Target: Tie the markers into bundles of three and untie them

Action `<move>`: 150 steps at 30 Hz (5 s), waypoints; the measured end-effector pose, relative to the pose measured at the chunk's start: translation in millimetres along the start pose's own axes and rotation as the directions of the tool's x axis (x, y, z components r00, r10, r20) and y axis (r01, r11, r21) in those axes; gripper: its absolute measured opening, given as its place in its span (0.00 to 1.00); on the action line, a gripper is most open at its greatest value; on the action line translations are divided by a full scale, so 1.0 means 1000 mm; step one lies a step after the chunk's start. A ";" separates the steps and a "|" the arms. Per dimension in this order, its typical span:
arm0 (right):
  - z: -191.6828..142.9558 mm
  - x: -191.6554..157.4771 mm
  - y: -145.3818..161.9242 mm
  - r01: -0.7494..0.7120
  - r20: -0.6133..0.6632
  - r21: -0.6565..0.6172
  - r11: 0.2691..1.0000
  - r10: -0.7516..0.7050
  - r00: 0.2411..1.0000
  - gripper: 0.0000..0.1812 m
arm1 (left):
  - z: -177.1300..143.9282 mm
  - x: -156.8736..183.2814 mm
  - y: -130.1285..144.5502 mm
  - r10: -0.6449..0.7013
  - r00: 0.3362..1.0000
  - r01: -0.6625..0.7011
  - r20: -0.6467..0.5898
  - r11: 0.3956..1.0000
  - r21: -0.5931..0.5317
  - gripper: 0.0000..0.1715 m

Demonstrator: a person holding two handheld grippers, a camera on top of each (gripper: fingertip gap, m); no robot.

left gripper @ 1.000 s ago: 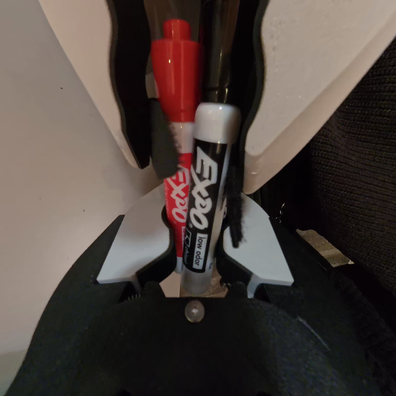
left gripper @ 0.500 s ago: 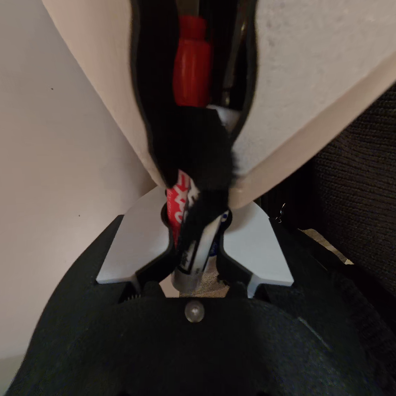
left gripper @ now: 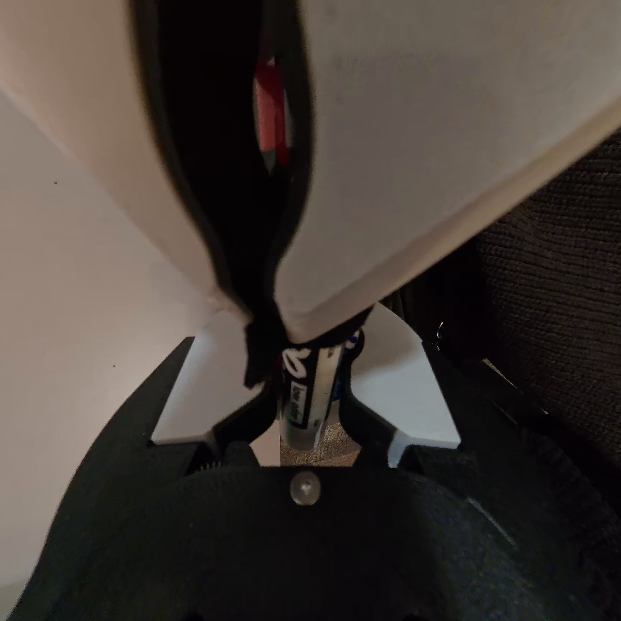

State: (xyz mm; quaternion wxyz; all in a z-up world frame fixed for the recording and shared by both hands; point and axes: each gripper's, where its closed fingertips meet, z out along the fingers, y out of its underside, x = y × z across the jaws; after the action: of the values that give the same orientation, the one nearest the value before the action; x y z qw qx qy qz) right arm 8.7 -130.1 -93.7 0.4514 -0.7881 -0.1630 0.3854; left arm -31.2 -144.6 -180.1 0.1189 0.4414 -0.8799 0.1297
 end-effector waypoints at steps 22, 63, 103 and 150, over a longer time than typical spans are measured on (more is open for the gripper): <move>-0.032 0.018 -0.023 0.263 -0.312 0.132 0.956 -0.212 0.926 0.26 | -0.010 -0.020 0.015 -0.101 0.995 0.100 0.021 0.994 0.041 0.26; 0.004 -0.004 0.002 0.808 -0.398 -0.513 0.289 -0.914 0.074 0.01 | -0.011 -0.028 0.018 -0.133 0.991 0.131 0.012 0.988 0.085 0.26; -0.015 0.018 0.012 0.663 -0.432 -0.398 0.634 -0.767 0.475 0.01 | -0.010 -0.032 0.021 -0.112 0.984 0.117 0.140 0.993 -0.027 0.26; 0.003 0.021 0.016 0.381 -0.568 -0.302 0.874 -0.485 0.664 0.03 | -0.010 -0.033 0.020 -0.135 0.980 0.139 0.144 0.990 -0.020 0.26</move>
State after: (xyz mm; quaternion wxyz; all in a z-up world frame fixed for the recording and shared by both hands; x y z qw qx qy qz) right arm 18.4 -124.4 -117.8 0.4945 -0.8414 -0.2157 -0.0328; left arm -27.5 -104.9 -183.9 0.0709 0.5073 -0.8555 0.0762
